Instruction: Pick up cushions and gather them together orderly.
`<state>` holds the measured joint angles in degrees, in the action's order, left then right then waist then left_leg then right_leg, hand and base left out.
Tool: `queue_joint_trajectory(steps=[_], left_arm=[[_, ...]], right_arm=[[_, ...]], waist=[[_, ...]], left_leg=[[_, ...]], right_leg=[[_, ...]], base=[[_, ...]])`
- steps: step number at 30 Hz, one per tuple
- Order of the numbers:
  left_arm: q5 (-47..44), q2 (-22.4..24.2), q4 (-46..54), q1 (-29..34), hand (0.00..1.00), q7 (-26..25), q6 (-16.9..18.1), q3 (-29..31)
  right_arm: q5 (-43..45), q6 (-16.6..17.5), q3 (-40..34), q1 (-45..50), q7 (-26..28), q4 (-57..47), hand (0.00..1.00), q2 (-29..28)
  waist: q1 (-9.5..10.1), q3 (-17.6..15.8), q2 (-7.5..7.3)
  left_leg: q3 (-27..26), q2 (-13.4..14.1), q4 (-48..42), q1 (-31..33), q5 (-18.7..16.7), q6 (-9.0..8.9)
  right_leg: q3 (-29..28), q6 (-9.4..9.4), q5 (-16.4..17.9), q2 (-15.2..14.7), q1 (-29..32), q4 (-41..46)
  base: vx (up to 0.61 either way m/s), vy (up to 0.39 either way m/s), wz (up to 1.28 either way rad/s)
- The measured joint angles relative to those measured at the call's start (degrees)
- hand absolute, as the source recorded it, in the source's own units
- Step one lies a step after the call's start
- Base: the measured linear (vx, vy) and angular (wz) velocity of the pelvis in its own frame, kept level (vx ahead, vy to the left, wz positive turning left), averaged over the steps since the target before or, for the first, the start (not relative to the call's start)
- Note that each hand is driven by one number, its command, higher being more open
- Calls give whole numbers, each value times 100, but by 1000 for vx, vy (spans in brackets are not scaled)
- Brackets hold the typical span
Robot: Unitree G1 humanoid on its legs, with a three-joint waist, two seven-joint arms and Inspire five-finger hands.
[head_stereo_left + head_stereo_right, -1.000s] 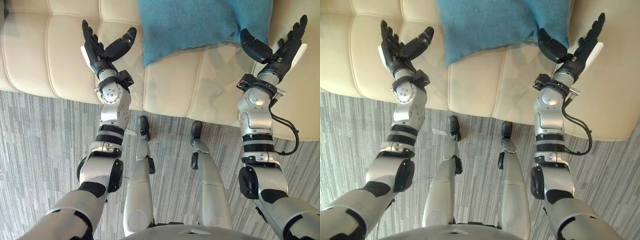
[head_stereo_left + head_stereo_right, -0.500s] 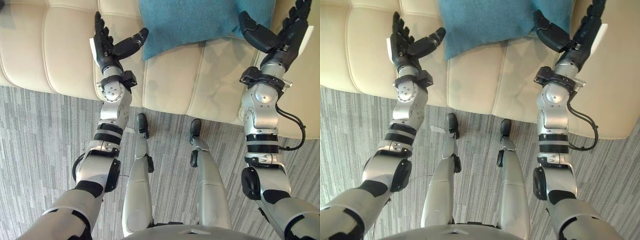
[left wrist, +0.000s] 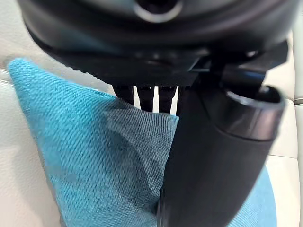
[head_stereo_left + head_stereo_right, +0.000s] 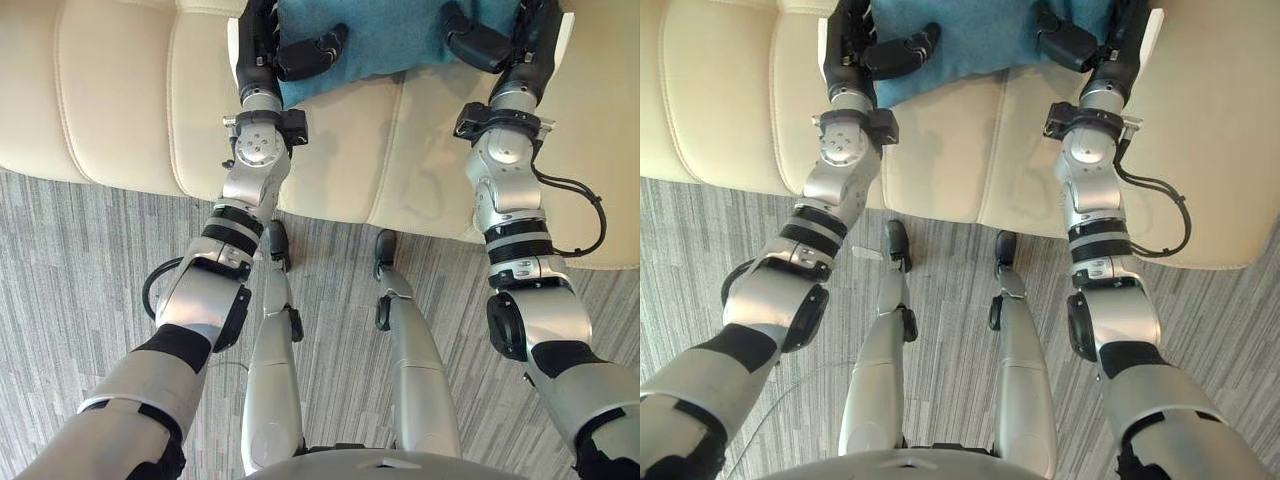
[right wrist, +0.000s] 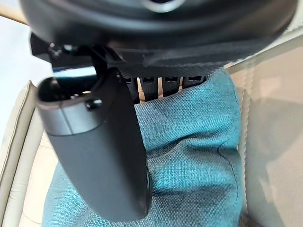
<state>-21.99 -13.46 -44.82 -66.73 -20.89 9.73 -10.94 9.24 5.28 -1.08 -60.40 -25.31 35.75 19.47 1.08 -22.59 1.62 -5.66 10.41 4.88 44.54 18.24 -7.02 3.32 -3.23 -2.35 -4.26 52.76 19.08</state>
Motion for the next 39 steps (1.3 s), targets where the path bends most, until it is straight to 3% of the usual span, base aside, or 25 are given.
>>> queue_joint_trajectory(steps=[9, 15, 25, 30, 34, 39], left_arm=[[-3, -14, 172, -72, 0, -191, 7, -157], [6, 301, 1489, 771, 0, -564, 5, -111], [999, 911, 3616, 1600, 0, -1637, 0, -86], [1603, 1005, 4398, 1555, 0, -2023, 7, -83], [1701, 1015, 4433, 1316, 0, -2224, 6, -82], [1657, 708, 3422, 142, 0, -2335, 13, 35]], right_arm=[[-1, 0, 51, 12, -167, -179, 0, -100], [-64, -4, -278, 955, -535, -1385, 0, -663], [-1384, -5, -401, 1658, -1392, -3425, 0, -1588], [-2174, 43, -238, 1592, -1717, -4132, 0, -1723], [-2407, 44, -188, 1364, -1884, -4158, 0, -1749], [-2455, 23, -245, 593, -2248, -3472, 0, -1812]], waist=[[-2, 0, 0], [2, -1, 1], [75, -1, 1], [100, 0, 1], [116, 0, 1], [109, 0, 2]], left_leg=[[-58, 4, 1, -1, 1, -3], [-59, 2, 0, -172, -1, -5], [-36, -27, 0, -66, -13, -17], [-9, -31, -1, 52, -10, -16], [3, -30, -1, 82, -11, -16], [26, -26, -3, 263, 20, -6]], right_leg=[[-29, 3, -44, 5, -12, -81], [-21, 3, -45, 4, -225, -148], [-37, -25, -68, -2, -107, -127], [-24, -27, -72, -3, 6, -127], [-14, -27, -71, -3, 28, -128], [-4, -28, -95, -4, 175, -151]], base=[[60, 21, -2], [57, 14, 1], [18, 5, 0], [48, 23, 1], [29, 14, 1], [42, 21, 1]])
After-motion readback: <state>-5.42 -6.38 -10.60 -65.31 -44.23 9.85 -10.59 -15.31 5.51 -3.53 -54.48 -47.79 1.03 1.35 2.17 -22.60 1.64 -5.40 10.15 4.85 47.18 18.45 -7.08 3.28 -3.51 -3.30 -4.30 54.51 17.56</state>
